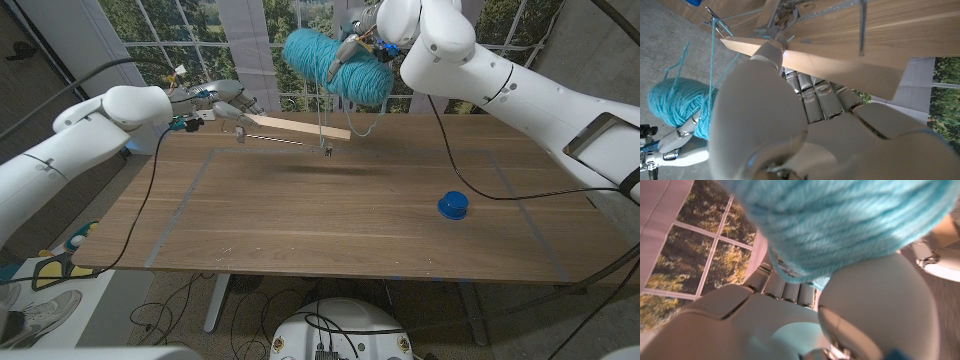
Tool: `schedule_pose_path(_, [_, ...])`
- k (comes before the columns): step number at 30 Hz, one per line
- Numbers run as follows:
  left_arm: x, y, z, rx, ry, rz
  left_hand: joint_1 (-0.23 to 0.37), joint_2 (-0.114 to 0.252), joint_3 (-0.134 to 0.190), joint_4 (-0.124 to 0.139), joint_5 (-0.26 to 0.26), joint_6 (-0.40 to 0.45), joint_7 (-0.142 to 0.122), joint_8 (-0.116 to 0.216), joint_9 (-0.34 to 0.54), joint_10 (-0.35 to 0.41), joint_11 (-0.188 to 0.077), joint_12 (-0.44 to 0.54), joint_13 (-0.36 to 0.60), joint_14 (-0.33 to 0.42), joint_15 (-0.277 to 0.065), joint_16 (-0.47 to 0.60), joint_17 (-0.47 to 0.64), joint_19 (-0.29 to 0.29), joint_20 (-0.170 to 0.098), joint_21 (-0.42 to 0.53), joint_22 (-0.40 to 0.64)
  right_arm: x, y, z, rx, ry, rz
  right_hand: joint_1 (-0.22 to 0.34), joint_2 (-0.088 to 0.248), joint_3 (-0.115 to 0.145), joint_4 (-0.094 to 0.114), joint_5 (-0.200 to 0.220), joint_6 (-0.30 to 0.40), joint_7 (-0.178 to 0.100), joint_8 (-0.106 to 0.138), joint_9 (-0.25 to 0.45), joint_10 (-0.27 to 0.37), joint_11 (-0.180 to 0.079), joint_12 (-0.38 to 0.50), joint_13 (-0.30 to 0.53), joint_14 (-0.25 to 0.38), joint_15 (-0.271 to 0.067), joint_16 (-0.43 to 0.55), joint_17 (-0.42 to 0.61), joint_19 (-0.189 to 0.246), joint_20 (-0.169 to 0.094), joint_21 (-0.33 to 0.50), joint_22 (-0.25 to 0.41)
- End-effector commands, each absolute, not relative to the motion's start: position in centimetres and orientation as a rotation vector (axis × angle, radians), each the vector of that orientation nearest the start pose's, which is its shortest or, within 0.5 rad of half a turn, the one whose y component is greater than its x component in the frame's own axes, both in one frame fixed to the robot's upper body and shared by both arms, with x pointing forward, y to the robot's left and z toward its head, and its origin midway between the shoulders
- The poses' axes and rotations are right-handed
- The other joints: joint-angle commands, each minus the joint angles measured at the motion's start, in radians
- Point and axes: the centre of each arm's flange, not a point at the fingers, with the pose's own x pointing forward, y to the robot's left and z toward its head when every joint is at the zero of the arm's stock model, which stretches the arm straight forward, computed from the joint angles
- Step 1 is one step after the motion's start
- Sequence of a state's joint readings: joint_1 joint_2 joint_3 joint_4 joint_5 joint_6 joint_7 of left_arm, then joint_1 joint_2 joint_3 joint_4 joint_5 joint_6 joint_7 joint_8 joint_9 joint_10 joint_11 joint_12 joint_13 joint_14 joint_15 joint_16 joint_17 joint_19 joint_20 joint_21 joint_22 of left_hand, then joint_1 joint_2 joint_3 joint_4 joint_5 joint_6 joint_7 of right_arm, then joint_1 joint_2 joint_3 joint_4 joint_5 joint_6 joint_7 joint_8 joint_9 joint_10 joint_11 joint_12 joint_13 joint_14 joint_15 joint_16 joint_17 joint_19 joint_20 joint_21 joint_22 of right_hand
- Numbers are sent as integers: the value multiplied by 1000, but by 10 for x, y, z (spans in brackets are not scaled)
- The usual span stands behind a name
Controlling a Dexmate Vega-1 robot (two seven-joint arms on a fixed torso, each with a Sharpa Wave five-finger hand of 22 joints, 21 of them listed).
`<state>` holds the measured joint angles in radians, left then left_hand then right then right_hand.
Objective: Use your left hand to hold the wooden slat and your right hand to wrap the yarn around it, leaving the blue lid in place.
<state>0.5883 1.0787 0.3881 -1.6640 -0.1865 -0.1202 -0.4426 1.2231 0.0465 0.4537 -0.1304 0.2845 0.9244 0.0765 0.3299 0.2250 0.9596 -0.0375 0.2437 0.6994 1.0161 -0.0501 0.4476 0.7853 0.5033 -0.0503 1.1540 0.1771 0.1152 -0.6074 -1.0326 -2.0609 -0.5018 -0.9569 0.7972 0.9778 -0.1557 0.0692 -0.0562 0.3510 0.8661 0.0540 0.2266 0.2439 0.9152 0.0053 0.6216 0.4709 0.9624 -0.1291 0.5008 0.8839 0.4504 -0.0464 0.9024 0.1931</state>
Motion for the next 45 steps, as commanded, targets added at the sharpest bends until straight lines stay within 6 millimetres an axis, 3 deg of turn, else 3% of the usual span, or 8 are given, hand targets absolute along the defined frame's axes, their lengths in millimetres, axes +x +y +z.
schedule_pose_path(1, [550, 336, 174, 1151, -646, -341, 63, 86, 3, 6, 5, 152, -70, 8, 133, 66, -52, 0, 5, 123, -175, 1, 6, -2, -77, 5, 3, 447, -48, 282, -1524, -389, 364, 322, 328, 1, 5, -2, 166, -135, 2, 5, 90, -74, 7, 5, -1, -87, 9, 9, 6, -47, 6, 2])
schedule_pose_path(22, [553, 334, 179, 1108, -700, -271, 66, 86, 3, 4, 2, 148, -64, 3, 140, 65, -50, -6, 11, 126, -175, -3, 12, -4, -78, 13, 4, 415, -49, 271, -1389, -522, 686, 337, 337, 8, 7, -17, 172, -94, -2, 6, 121, -52, 11, 9, 31, -83, 55, 59, 38, -28, 39, 4])
schedule_pose_path(27, [556, 334, 181, 1092, -703, -243, 67, 86, 3, 3, 2, 146, -66, 2, 141, 64, -49, -7, 12, 126, -175, -4, 13, -4, -79, 15, 4, 413, -49, 265, -1357, -521, 758, 370, 339, 33, -9, -32, 186, -55, -2, 5, 179, -20, 12, -18, 84, -63, 80, 67, 90, 7, 74, 2])
schedule_pose_path(30, [557, 335, 182, 1063, -727, -218, 68, 86, 3, 3, 1, 140, -66, 0, 144, 59, -47, -8, 15, 126, -176, -5, 13, -3, -79, 16, 5, 412, -48, 259, -1359, -517, 787, 375, 337, 41, -12, -41, 185, -47, -5, 4, 189, -15, 10, -24, 99, -58, 79, 59, 106, 15, 86, 0])
schedule_pose_path(45, [552, 333, 193, 980, -808, -160, 70, 86, 3, 0, -3, 127, -64, -6, 154, 47, -49, -14, 21, 124, -176, -12, 15, -4, -78, 24, 5, 425, -43, 210, -1411, -399, 872, 367, 339, 54, -2, -70, 178, -50, -11, 4, 177, -10, 10, -5, 83, -59, 86, 78, 84, 6, 94, -4])
